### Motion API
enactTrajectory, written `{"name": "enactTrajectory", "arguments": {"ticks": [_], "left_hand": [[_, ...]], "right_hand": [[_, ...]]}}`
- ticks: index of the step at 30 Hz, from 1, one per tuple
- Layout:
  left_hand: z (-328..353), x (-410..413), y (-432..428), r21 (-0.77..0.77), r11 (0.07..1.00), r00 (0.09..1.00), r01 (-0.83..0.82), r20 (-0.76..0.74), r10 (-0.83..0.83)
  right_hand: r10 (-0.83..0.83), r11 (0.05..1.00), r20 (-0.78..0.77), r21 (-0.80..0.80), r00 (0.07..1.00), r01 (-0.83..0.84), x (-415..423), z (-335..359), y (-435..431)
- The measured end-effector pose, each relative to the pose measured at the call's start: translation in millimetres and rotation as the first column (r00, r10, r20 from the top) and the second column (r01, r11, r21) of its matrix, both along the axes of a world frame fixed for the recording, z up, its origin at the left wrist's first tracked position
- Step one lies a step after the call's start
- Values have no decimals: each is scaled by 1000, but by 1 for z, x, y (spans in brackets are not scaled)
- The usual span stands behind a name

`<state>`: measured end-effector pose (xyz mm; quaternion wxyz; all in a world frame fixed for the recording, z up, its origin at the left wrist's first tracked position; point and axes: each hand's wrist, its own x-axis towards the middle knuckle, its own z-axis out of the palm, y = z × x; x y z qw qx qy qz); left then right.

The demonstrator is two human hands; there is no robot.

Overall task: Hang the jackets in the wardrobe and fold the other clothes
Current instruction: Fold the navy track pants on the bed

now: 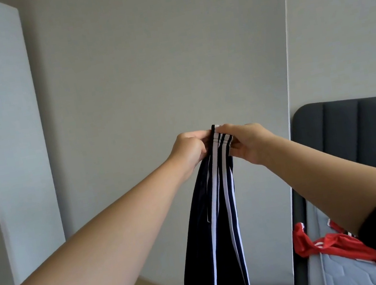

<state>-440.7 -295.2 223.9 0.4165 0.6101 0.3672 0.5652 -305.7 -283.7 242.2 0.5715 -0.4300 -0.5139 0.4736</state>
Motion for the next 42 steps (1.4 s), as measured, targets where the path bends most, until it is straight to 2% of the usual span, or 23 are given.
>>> {"name": "enactTrajectory", "arguments": {"ticks": [3,8,10,12,13,14,15,16,17,18,19,20,21,23,25,27,29,31,35,38,42], "left_hand": [[-4,2,-1,-25,999,999,34,-2,-34],[-16,7,-1,-86,996,991,20,131,-8],[-22,8,-2,-38,994,994,-106,32,107],[-31,9,-3,80,962,961,-259,-77,265],[-36,10,-4,61,973,968,-223,-105,229],[-43,14,-5,-23,996,987,-87,-135,84],[-52,20,-6,-166,979,976,117,-162,-145],[-61,25,-7,-334,889,907,313,-173,-384],[-72,30,-6,-469,757,807,454,-144,-573],[-85,37,-3,-535,648,741,543,-58,-669],[-96,45,3,-532,571,717,625,101,-690],[-106,54,9,-460,554,708,694,293,-643],[-113,63,13,-346,589,677,730,481,-557],[-123,80,21,-165,693,545,702,751,-373],[-131,100,24,-97,746,401,659,884,-239],[-135,123,25,-99,761,269,641,958,-102],[-139,149,23,-139,748,186,649,982,22],[-145,177,16,-181,728,204,662,977,58],[-169,248,-12,-284,685,348,671,936,48],[-193,311,-41,-367,595,437,715,899,30],[-232,397,-89,-424,421,517,802,846,-132]], "right_hand": [[1,1000,51,-7,999,-1,1,-5,3],[-99,995,52,-12,994,100,6,-11,15],[-139,989,2,-45,990,139,10,-12,19],[-186,981,-66,-69,980,181,11,-11,23],[-210,976,-98,-75,973,203,12,-9,25],[-228,973,-127,-73,965,220,11,-8,27],[-238,971,-151,-63,959,231,10,-6,29],[-241,971,-170,-51,956,235,9,-4,31],[-242,970,-184,-41,953,239,8,-3,31],[-250,968,-199,-31,948,249,10,-1,31],[-266,963,-212,-20,940,268,13,1,31],[-294,954,-226,-11,929,299,20,3,31],[-329,942,-237,-12,914,336,29,3,30],[-425,903,-245,-46,871,428,56,-1,27],[-519,852,-273,-91,810,515,92,-15,22],[-605,793,-307,-141,735,593,132,-36,13],[-685,725,-330,-212,650,656,174,-60,-4],[-747,657,-356,-268,562,705,221,-86,-25],[-860,486,-355,-356,365,799,314,-138,-86],[-920,361,-307,-413,245,836,375,-175,-140],[-958,173,-280,-421,54,891,443,-216,-219]]}}
